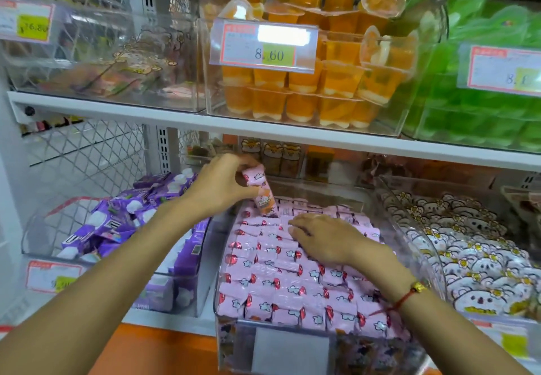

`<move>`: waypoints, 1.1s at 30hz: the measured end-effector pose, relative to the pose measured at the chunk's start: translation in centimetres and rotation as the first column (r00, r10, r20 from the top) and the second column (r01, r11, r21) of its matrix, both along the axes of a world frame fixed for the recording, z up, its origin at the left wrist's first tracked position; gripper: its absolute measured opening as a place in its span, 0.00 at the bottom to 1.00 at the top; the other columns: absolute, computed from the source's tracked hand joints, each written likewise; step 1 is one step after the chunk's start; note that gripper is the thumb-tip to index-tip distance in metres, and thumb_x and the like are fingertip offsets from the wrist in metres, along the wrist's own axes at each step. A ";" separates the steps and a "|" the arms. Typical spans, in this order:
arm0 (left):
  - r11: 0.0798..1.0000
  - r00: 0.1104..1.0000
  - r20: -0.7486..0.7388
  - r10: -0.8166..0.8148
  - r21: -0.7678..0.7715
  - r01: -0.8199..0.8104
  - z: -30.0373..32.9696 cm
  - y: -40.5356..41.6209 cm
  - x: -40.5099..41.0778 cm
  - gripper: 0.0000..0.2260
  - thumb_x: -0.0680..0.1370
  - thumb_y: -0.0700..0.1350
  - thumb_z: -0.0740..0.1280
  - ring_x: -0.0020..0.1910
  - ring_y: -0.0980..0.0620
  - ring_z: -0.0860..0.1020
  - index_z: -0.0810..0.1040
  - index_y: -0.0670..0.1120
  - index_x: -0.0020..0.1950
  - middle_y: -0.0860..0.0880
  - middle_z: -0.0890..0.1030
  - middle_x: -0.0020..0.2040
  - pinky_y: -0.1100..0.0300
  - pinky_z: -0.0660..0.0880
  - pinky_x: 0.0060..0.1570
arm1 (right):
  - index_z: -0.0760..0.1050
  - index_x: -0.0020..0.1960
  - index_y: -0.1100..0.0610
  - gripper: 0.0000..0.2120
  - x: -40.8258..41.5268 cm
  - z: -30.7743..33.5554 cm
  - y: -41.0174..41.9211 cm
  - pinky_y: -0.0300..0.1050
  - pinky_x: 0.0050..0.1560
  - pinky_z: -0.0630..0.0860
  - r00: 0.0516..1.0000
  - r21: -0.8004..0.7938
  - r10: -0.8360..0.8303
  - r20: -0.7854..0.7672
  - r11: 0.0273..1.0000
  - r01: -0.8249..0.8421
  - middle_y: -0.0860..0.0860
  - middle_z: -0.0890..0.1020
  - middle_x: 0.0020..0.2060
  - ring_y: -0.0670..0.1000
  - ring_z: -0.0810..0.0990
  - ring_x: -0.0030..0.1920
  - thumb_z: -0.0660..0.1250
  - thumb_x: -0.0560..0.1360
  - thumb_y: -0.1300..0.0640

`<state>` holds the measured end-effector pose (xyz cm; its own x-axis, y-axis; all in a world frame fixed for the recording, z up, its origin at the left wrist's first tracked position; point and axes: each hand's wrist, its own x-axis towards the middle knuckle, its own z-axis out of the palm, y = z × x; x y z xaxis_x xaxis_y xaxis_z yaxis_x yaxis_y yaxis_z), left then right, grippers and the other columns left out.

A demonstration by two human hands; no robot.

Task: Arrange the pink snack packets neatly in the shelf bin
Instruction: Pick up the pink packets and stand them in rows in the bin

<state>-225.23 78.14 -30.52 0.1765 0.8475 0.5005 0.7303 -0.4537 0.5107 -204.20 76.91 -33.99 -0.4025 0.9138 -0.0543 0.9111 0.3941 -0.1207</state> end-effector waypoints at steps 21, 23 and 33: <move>0.936 0.652 -0.731 -0.202 -0.339 -0.091 -0.7 3.9 4.9 0.13 0.79 0.47 0.65 0.51 0.51 0.77 0.78 0.52 0.63 0.54 0.80 0.58 0.60 0.70 0.41 | 0.62 0.73 0.51 0.21 1.7 -0.6 -2.5 0.51 0.69 0.63 0.992 0.233 -0.013 -0.122 0.971 0.042 0.51 0.65 0.72 0.54 0.63 0.70 0.52 0.81 0.48; 0.906 0.654 -0.719 -0.234 -0.406 -0.122 -0.6 4.4 5.4 0.14 0.79 0.44 0.64 0.52 0.50 0.78 0.77 0.49 0.64 0.51 0.80 0.58 0.57 0.75 0.48 | 0.60 0.74 0.50 0.22 1.9 -0.9 -3.4 0.51 0.69 0.63 0.992 0.205 0.011 -0.124 0.979 0.015 0.50 0.65 0.72 0.53 0.63 0.70 0.51 0.81 0.46; 0.939 0.812 -0.560 -0.162 -0.340 -0.047 -1.9 3.6 6.3 0.13 0.79 0.51 0.64 0.57 0.51 0.76 0.77 0.52 0.63 0.53 0.78 0.62 0.56 0.74 0.55 | 0.57 0.75 0.45 0.24 2.4 -0.9 -3.8 0.52 0.71 0.59 0.997 0.024 0.068 -0.026 0.997 -0.068 0.48 0.59 0.75 0.53 0.59 0.73 0.46 0.81 0.42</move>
